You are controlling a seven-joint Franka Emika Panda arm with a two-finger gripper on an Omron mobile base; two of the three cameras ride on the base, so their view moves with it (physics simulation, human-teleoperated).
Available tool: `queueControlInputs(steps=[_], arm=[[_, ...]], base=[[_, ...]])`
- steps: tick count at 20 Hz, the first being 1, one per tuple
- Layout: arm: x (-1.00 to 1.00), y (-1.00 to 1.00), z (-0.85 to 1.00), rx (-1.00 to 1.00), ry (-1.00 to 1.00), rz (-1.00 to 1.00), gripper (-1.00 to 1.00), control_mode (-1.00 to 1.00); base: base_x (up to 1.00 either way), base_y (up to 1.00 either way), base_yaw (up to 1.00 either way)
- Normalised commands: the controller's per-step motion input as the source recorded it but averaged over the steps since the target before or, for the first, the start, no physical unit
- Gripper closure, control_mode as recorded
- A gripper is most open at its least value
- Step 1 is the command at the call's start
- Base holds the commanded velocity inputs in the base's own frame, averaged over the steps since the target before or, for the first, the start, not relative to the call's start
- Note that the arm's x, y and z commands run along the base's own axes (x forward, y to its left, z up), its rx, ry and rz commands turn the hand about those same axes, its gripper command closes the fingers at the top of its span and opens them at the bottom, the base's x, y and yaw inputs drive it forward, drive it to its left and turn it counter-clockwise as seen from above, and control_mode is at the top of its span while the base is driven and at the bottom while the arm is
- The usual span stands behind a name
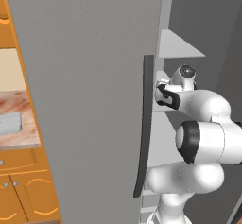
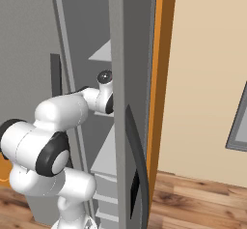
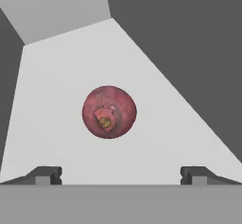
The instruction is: Take the sweet potato and onion out of the freezer and place them in the tupperware container on the counter. Then put the tupperware containing the vegetables back in the freezer.
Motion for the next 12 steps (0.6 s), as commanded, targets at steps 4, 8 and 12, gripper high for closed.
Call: queueControlInputs(steps=[4,8,12], arm=[[0.18,0.00,-0.17,0.00,0.00,0.00,-1.00,-1.00],[0.20,0.00,-0.16,0.00,0.00,0.00,-1.00,-1.00],[0.24,0.00,-0.15,0.00,0.00,0.00,-1.00,-1.00]], base=[[0.00,0.00,0.00],[0.00,0.00,0.00],[0.00,0.00,0.00]])
